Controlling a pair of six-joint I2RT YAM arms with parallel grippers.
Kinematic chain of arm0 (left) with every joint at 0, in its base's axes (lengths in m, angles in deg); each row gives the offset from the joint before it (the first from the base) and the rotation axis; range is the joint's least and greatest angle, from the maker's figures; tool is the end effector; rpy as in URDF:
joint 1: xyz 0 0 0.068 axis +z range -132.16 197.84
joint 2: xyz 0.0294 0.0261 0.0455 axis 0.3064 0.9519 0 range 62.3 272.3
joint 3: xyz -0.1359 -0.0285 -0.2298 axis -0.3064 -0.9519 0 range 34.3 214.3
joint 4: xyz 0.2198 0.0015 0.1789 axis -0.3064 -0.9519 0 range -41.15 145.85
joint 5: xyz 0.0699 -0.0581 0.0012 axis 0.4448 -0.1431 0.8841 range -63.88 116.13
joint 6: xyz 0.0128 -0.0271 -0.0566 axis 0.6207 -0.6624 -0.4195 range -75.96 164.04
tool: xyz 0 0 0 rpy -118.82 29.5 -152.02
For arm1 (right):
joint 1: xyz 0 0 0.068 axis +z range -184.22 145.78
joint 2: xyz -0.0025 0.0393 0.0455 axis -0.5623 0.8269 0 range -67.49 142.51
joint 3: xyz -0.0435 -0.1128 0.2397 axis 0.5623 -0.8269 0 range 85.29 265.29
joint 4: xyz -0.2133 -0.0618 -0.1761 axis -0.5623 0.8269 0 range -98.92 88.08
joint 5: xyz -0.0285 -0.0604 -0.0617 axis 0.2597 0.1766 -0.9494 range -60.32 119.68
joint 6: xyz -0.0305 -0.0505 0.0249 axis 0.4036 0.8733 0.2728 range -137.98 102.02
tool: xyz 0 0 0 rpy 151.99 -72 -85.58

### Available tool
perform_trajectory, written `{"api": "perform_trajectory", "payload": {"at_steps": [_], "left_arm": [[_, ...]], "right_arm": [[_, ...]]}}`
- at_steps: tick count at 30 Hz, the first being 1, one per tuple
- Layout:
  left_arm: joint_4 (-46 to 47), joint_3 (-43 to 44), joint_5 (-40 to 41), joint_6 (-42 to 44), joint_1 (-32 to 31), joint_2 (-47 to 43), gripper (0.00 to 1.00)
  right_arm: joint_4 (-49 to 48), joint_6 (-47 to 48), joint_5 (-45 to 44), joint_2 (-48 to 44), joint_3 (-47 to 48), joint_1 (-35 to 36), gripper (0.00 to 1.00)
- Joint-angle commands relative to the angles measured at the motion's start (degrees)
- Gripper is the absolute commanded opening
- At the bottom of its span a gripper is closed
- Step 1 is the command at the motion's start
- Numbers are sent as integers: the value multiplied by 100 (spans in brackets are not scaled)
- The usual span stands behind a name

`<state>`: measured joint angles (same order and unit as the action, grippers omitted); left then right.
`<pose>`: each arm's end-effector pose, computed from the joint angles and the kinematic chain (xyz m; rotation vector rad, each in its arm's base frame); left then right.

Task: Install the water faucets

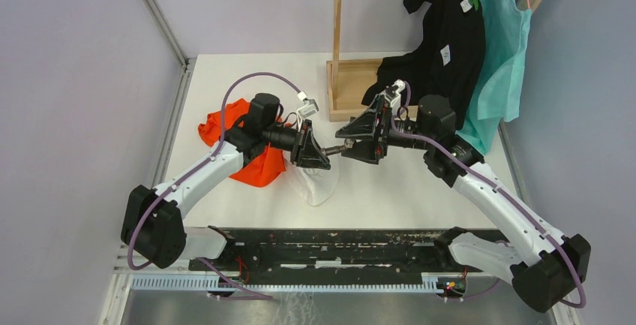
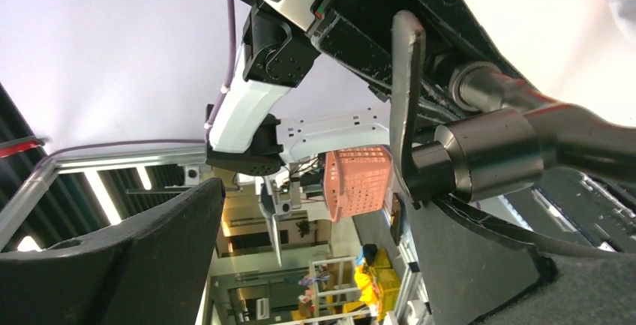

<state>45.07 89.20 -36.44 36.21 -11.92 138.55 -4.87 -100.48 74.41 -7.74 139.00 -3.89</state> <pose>0.2490 -0.1932 0.2722 1.0615 1.8741 -1.5381 0.2154 0.1664 0.3500 0.2751 2.2184 1.9558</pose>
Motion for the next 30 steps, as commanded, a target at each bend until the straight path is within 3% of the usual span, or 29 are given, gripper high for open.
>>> {"api": "perform_trajectory", "payload": {"at_steps": [1, 8, 12, 16, 18, 22, 25, 30], "left_arm": [[218, 55, -461, 132, -9, -80, 3], [222, 13, -646, 116, -9, -151, 3], [226, 30, -675, 104, -4, -112, 3], [232, 95, -800, 107, -5, -52, 3], [227, 130, -906, 106, -17, -22, 3], [234, 168, -1084, 95, -11, 10, 3], [230, 211, -1218, 56, -33, 53, 3], [229, 250, -1318, -2, -46, 66, 3]], "right_arm": [[259, 723, -242, 242, 583, 9, 95], [1890, 2599, -911, 741, 1688, 6, 96], [2399, 3493, -752, 677, 2216, 0, 96], [2970, 5449, -1311, 2, 2095, 2, 93], [2568, 6505, -1680, -788, 1220, 3, 92], [960, 7379, -2115, -1924, -390, 0, 93], [704, 7737, -2032, -1877, -589, 0, 94], [221, 7830, -1044, -1431, -605, 2, 94]]}}
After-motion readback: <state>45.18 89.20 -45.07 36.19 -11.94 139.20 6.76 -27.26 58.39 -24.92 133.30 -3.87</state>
